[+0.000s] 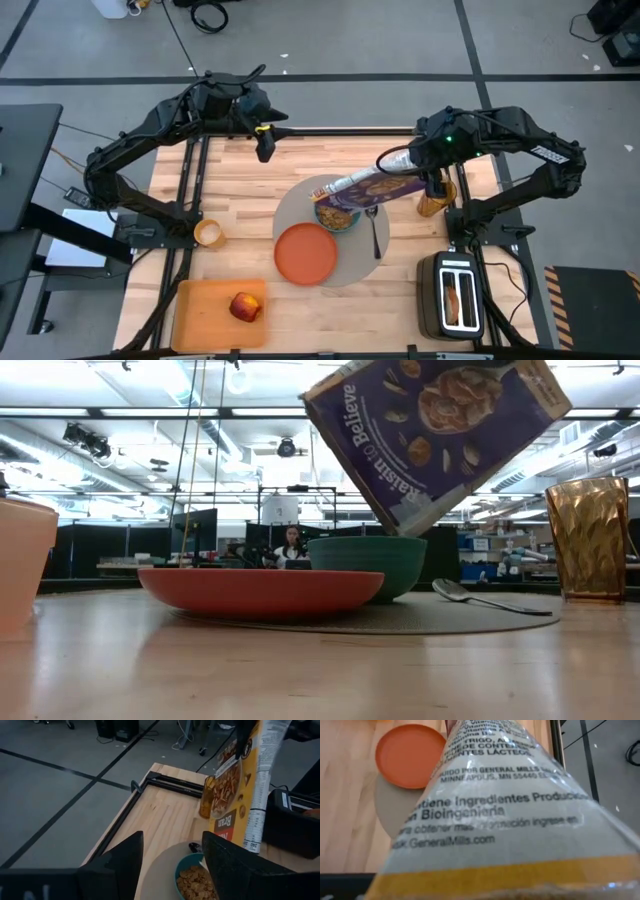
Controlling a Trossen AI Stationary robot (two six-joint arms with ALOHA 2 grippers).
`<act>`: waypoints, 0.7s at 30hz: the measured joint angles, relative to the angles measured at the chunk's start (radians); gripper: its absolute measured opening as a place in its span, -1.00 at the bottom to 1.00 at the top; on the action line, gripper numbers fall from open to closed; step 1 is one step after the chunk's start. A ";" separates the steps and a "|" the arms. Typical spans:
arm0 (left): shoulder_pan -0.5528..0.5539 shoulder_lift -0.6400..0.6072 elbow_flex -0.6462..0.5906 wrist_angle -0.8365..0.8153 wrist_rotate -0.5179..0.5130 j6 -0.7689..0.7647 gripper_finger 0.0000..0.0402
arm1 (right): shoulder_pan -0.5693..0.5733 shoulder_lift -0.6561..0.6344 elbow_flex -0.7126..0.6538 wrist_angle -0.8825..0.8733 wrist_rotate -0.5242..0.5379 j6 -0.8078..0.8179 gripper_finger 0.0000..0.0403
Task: Arrange a breakfast setting
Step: Pour the cereal from the cereal box into the blue bowl
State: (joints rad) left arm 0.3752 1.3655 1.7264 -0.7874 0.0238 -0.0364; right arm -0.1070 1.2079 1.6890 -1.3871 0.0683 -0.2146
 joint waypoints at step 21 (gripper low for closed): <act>0.000 0.000 0.000 0.005 0.000 0.004 0.05 | 0.000 0.015 0.000 0.008 -0.012 0.017 -0.19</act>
State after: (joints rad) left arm 0.3755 1.3655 1.7267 -0.7822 0.0235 -0.0322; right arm -0.1074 1.2233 1.6890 -1.3794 0.0567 -0.1978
